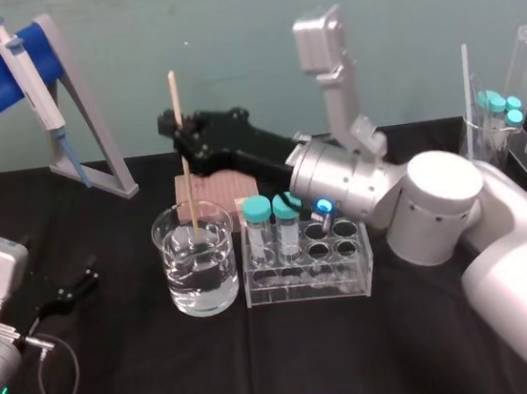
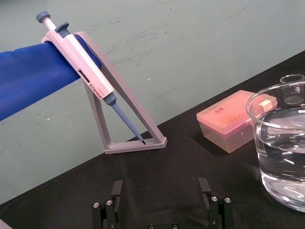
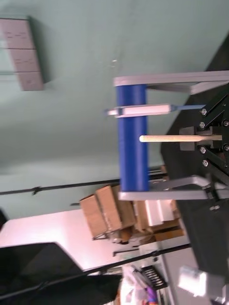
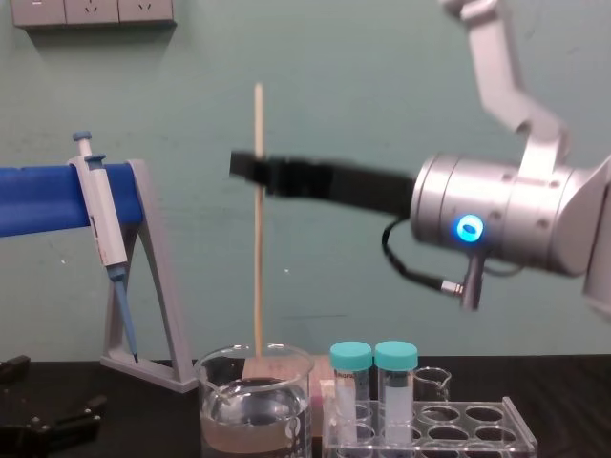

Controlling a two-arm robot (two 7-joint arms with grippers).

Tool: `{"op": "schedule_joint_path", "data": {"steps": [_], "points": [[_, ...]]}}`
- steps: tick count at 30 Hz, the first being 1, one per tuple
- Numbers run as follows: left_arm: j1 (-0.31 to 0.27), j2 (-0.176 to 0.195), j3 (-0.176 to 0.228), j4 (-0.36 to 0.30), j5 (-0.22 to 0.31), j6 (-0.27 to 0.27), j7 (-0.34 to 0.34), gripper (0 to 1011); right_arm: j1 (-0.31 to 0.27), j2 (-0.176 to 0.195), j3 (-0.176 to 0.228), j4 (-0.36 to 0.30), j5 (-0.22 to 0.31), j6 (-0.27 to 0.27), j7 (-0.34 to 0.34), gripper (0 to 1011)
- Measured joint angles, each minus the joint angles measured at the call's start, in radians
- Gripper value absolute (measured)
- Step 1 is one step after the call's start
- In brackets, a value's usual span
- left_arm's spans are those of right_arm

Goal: Hold the thermometer with one hand and immerse one end into the beaker, then reinsert it into the test tube rack.

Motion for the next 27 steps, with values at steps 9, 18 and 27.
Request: {"op": "schedule_joint_path", "data": {"steps": [9,18,27], "points": [[0.000,0.000,0.000,0.000,0.000,0.000,0.000,1004,-0.041,0.075,0.052,-0.194,0.034,-0.018,-0.047,53],[0.000,0.000,0.000,0.000,0.000,0.000,0.000,1004,-0.154,0.176,0.142,-0.359,0.013,-0.021,-0.176,54],[0.000,0.000,0.000,0.000,0.000,0.000,0.000,1004,-0.280,0.224,0.241,-0.442,-0.014,-0.013,-0.264,54]]}}
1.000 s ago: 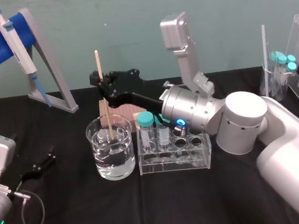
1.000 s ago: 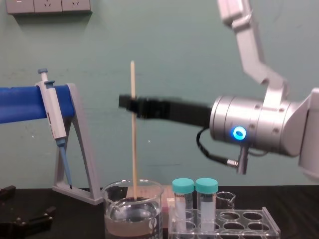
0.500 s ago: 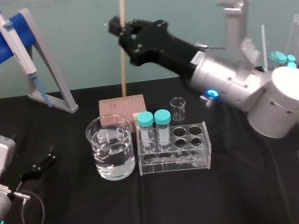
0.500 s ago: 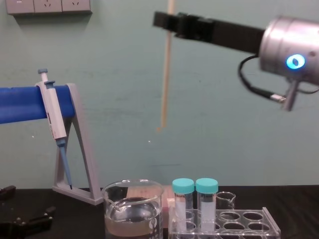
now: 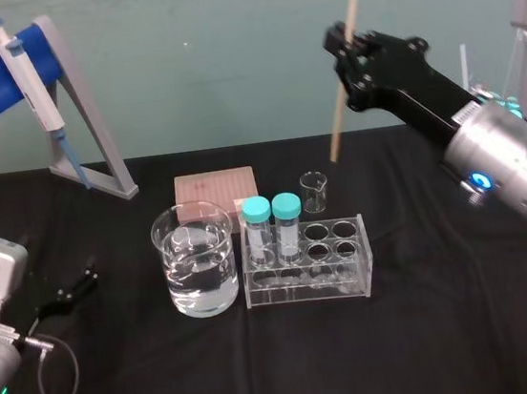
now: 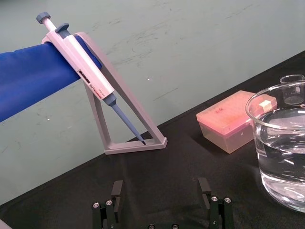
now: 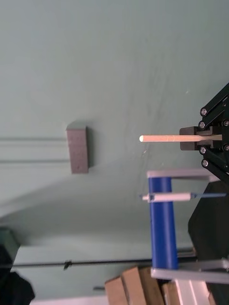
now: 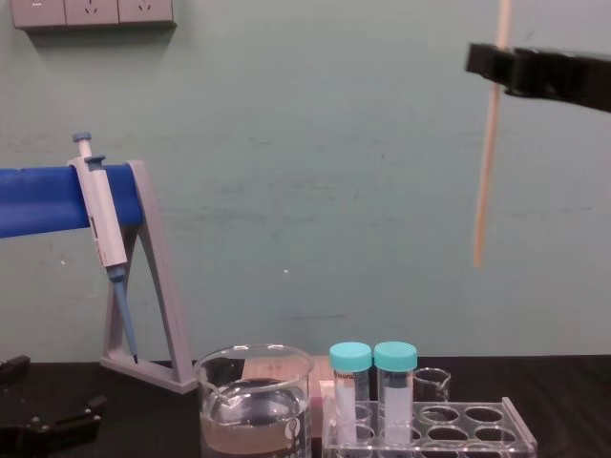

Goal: Hold the thermometer with one hand and immerse one end into the beaker, then reinsert it into the test tube rack.

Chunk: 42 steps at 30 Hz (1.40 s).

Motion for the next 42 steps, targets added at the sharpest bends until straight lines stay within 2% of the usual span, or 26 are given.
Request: {"op": "schedule_joint_path", "data": {"steps": [4,7,14,21,42], "points": [[0.000,0.000,0.000,0.000,0.000,0.000,0.000,1004,-0.038,0.003,0.033,-0.001,-0.002,0.003,-0.007,53],[0.000,0.000,0.000,0.000,0.000,0.000,0.000,1004,-0.047,-0.002,0.042,0.014,0.003,0.001,-0.006,53],[0.000,0.000,0.000,0.000,0.000,0.000,0.000,1004,-0.055,-0.019,0.055,0.096,0.033,-0.015,0.031,54],[0.000,0.000,0.000,0.000,0.000,0.000,0.000,1004,-0.029,-0.024,0.040,0.190,0.048,-0.054,0.097,54],[0.000,0.000,0.000,0.000,0.000,0.000,0.000,1004,0.014,-0.023,0.002,0.311,0.040,-0.080,0.153,53]]}}
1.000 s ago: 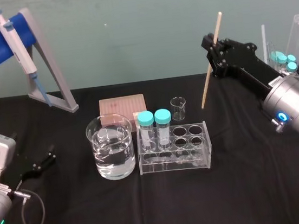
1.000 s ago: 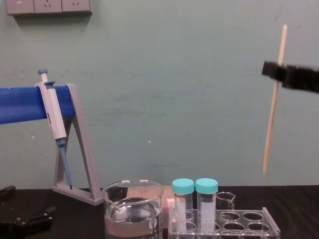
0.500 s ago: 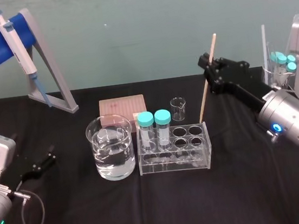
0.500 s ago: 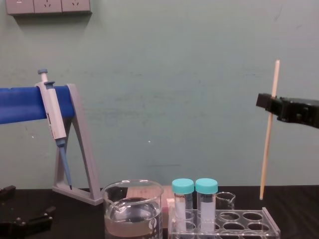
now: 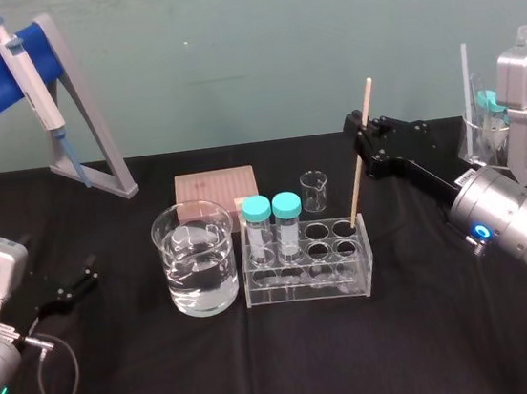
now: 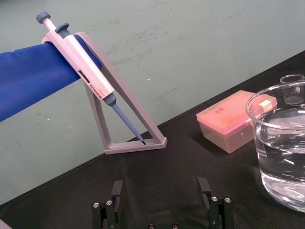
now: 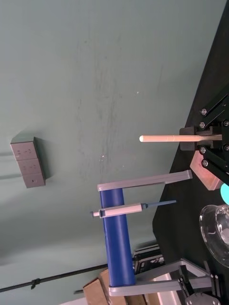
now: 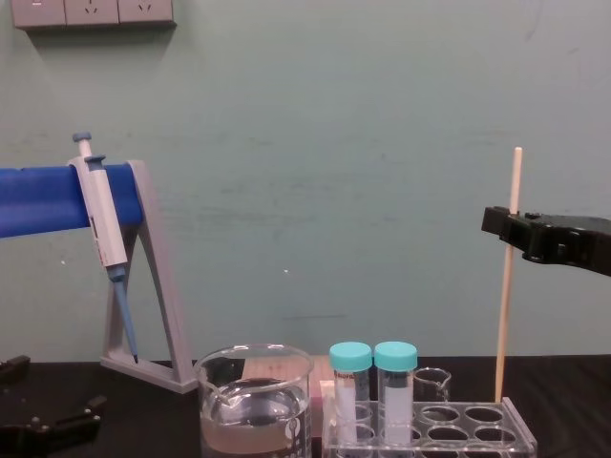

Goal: Hold the thermometer with one hand and immerse one end into the beaker, then reinsert it into the test tube rack.

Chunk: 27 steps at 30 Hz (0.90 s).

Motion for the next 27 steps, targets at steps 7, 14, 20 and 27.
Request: {"op": "schedule_joint_path", "data": {"steps": [7,14,20,27], "points": [[0.000,0.000,0.000,0.000,0.000,0.000,0.000,1004,0.030,0.002,-0.013,0.020,-0.017,-0.007,0.013,54],[0.000,0.000,0.000,0.000,0.000,0.000,0.000,1004,0.048,-0.004,-0.031,0.046,-0.025,-0.008,0.030,54],[0.000,0.000,0.000,0.000,0.000,0.000,0.000,1004,0.062,-0.009,-0.043,0.076,-0.032,-0.020,0.042,54],[0.000,0.000,0.000,0.000,0.000,0.000,0.000,1004,0.078,-0.015,-0.049,0.115,-0.038,-0.036,0.056,53]]}}
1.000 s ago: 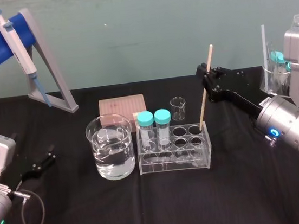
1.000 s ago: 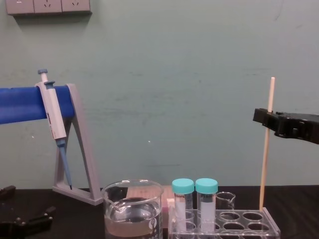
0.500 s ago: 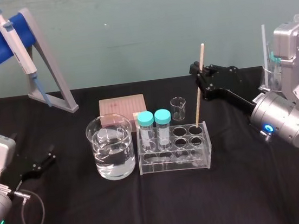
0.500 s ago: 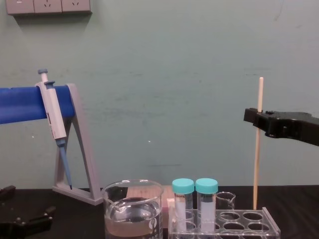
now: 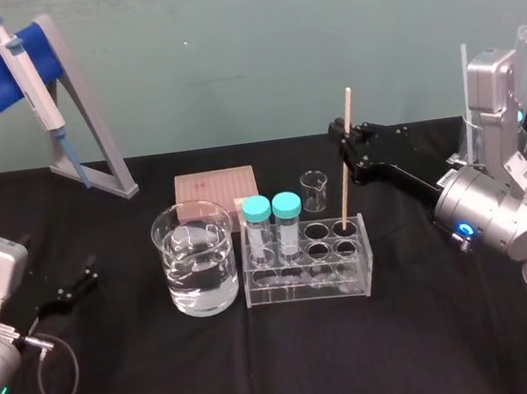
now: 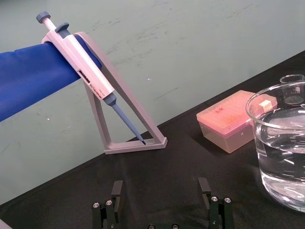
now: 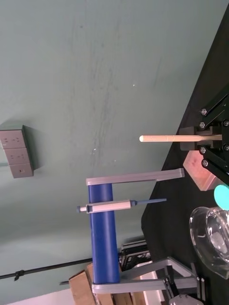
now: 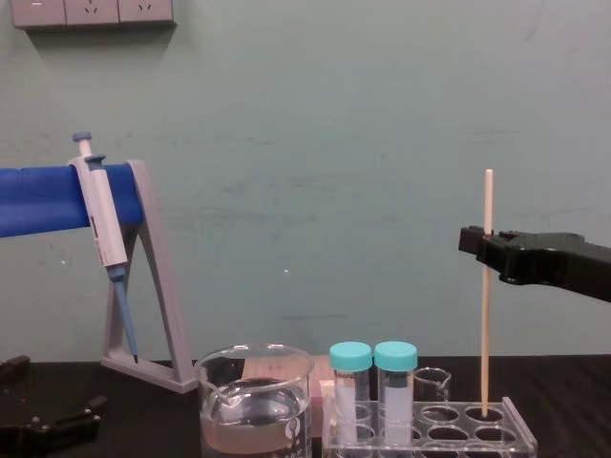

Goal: Hold the thermometer with one hand and immerse one end into the beaker, then reinsert it into the test tube rack.

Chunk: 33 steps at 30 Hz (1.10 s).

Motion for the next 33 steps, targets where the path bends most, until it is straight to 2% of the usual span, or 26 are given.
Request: {"op": "schedule_joint_path", "data": {"steps": [33], "points": [[0.000,0.000,0.000,0.000,0.000,0.000,0.000,1004,0.044,-0.049,-0.008,0.190,-0.010,-0.047,0.041,53]]}}
